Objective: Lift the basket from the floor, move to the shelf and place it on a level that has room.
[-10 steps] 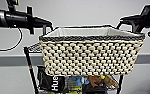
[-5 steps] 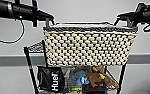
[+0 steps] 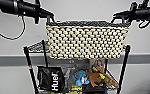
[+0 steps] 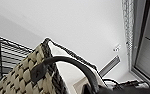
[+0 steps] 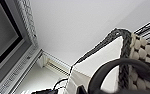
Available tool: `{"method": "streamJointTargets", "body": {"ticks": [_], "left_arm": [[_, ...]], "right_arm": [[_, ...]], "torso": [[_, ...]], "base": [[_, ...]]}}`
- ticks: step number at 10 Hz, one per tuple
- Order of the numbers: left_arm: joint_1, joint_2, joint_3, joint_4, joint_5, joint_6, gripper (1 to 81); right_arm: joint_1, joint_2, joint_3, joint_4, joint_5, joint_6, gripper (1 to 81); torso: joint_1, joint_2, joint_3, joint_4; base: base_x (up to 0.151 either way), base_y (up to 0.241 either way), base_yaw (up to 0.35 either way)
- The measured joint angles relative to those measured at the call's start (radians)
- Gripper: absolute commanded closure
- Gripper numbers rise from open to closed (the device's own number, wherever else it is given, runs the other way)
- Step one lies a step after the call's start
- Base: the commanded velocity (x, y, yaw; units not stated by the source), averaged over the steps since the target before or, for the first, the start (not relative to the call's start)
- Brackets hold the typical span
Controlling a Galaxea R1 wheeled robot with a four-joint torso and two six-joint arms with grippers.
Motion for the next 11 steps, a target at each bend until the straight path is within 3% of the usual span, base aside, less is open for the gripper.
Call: {"method": "streamJointTargets", "body": {"ticks": [7,11], "left_arm": [[0.044,0.127,-0.252,0.0,0.069,0.091,81.1],[0.068,0.22,-0.397,0.0,0.106,0.14,81.1]], "right_arm": [[-0.023,0.186,-0.315,-0.024,-0.123,-0.013,81.1],[-0.061,0.293,-0.538,-0.029,-0.217,-0.055,81.1]], "torso": [[0.001,0.001,-0.001,0.0],[0.002,0.001,-0.002,0.0]], "base": [[0.0,0.0,0.0],[0.0,0.0,0.0]]}}
